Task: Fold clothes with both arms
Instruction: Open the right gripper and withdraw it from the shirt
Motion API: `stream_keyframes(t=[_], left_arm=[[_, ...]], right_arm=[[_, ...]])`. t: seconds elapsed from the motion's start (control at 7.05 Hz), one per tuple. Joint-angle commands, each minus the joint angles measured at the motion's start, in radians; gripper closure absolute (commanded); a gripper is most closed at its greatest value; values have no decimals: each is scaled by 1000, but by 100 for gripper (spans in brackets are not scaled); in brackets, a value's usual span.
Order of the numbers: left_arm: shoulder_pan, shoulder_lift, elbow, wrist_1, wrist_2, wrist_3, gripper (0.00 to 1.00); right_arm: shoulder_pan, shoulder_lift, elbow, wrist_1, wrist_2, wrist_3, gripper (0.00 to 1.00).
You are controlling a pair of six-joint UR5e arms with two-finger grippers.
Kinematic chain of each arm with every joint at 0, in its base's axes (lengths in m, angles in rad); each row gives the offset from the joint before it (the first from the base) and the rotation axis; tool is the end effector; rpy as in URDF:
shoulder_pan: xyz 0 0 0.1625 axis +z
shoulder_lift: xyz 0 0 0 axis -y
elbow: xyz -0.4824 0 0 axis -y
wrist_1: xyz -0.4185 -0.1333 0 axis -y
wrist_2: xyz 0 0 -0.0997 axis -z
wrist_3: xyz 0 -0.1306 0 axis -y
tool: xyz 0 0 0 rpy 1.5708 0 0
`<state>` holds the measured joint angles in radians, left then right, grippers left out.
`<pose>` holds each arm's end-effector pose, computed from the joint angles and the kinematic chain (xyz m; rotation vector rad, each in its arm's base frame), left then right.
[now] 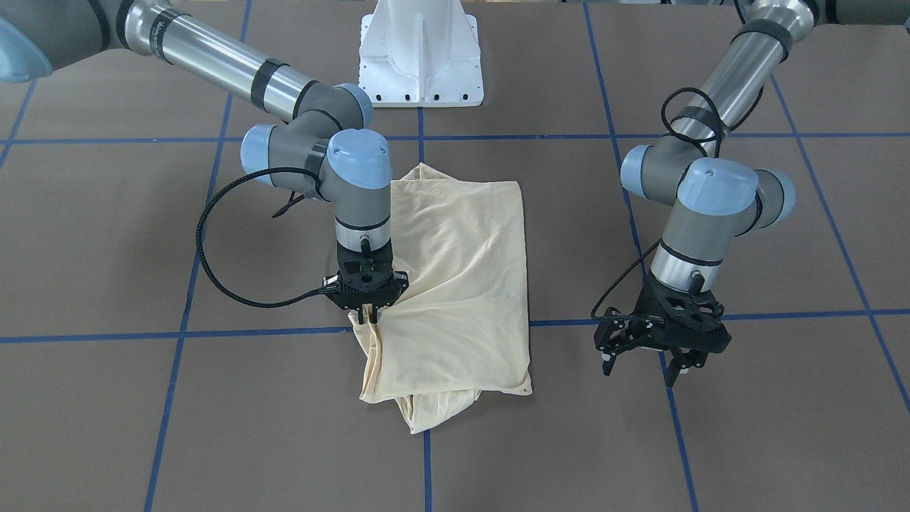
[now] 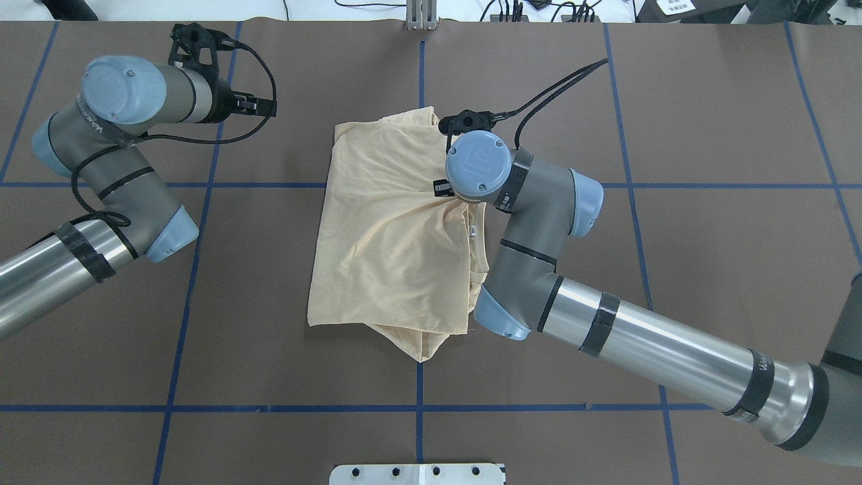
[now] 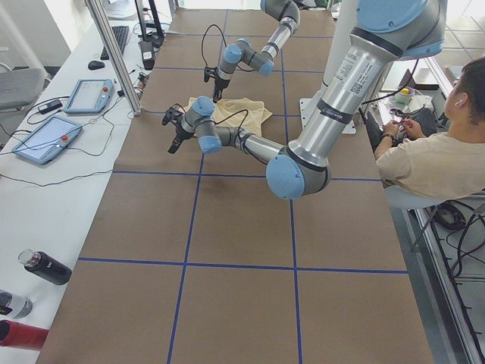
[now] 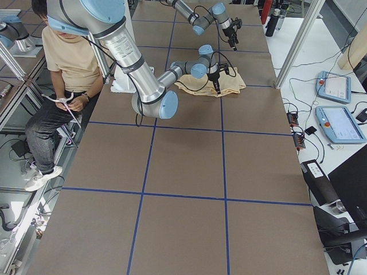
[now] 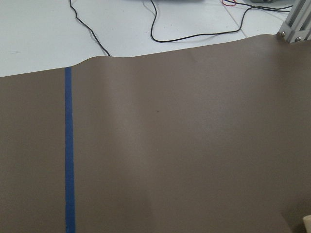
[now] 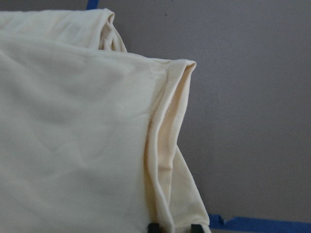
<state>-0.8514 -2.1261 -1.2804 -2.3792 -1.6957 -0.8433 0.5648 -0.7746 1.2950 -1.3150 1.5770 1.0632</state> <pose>0.4521 -0.6937 0.4371 0.6816 0.8347 -0.0446 -0.6644 -0.5779 0.3152 0.3915 -0.6703 0.0519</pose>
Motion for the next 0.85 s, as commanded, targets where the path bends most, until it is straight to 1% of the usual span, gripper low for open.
stream_keyframes(t=[0.0,0.14,0.28,0.43,0.57,0.71], left_arm=[[0,-2,-20,5,-57,0,0],[0,0,-46,17,-129,-55,0],[3,-2,-80,18,-139,-127,0],[47,68,-182,17,-175,-160,0],[117,172,-318,17,-168,-240,0],[208,236,-398,15,-118,-332,0]], right_arm=[[64,-3,38,-3,122,-5,0],[82,-47,115,-12,159,-3,0],[83,-131,229,-12,158,3,0],[80,-225,353,-13,156,15,0],[66,-304,453,-12,149,58,0],[29,-342,521,-12,103,123,0]])
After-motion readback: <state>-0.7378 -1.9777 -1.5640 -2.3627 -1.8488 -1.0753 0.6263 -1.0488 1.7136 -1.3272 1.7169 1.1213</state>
